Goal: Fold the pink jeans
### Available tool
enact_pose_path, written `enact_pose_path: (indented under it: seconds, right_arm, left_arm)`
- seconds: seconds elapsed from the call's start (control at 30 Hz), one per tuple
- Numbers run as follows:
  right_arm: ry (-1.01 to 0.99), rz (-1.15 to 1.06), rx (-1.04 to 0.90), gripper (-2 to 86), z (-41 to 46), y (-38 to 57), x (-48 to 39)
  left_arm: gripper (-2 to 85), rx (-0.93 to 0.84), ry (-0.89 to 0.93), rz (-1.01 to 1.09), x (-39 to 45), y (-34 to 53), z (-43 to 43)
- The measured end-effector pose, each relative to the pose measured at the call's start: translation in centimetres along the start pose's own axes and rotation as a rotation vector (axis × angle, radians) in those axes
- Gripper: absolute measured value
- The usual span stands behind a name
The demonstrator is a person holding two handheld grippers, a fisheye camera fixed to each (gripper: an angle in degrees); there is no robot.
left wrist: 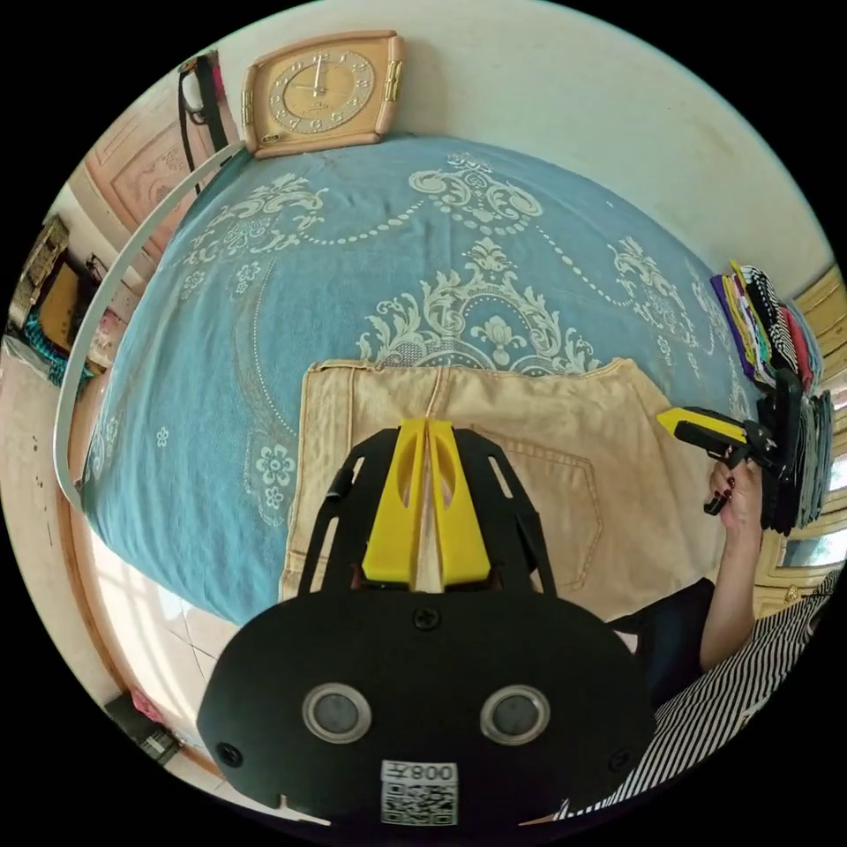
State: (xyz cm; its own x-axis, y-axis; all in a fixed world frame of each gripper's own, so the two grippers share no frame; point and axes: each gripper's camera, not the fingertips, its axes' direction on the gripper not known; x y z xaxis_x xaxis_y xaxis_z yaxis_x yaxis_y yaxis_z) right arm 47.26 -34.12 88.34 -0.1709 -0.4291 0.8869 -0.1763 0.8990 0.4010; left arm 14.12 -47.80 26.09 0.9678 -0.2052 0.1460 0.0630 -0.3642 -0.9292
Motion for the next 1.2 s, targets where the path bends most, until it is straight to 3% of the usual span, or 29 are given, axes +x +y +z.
enact_pose_path:
  seconds: [0.07, 0.17, 0.3, 0.53, 0.67, 0.73, 0.9, 1.07, 1.2]
  right_arm:
    - [-0.001, 0.014, 0.065, 0.0, -2.3, 1.1, 0.1]
    - [-0.021, 0.076, 0.101, 0.0, -5.0, 3.7, 1.4]
    - [0.063, 0.149, -0.019, 0.0, -5.2, 6.4, 2.5]
    - [0.084, 0.157, 0.107, 0.1, -9.4, 8.4, 1.5]
    - [0.057, 0.208, 0.022, 0.2, -9.6, 10.0, 2.7]
    - [0.018, 0.233, 0.053, 0.3, -10.6, 11.0, 3.2]
    - [0.013, 0.368, 0.309, 1.1, -17.4, 16.6, 4.7]
    - [0.08, 0.525, 0.463, 4.6, -23.9, 25.0, 6.1]
    - [0.093, 0.656, 0.584, 6.2, -30.2, 35.2, 6.9]
  left_arm:
    - [0.2, 0.024, 0.113, 0.159, 4.7, -0.6, -0.3]
    - [0.2, 0.004, 0.146, 0.352, 10.9, -1.4, 1.0]
    - [0.1, -0.107, 0.089, 0.4, 15.0, -2.2, 4.4]
    - [0.1, 0.043, 0.184, 0.468, 22.4, -2.6, 2.4]
    - [0.2, -0.133, 0.141, 0.599, 28.8, -3.6, 6.6]
    - [0.3, -0.109, 0.157, 0.608, 30.3, -4.1, 6.2]
    - [0.8, -0.052, 0.346, 0.687, 35.6, -5.2, 4.9]
    - [2.7, -0.121, 0.587, 0.903, 47.3, -7.1, 6.2]
    - [4.4, -0.162, 0.666, 1.066, 56.7, -7.6, 7.0]
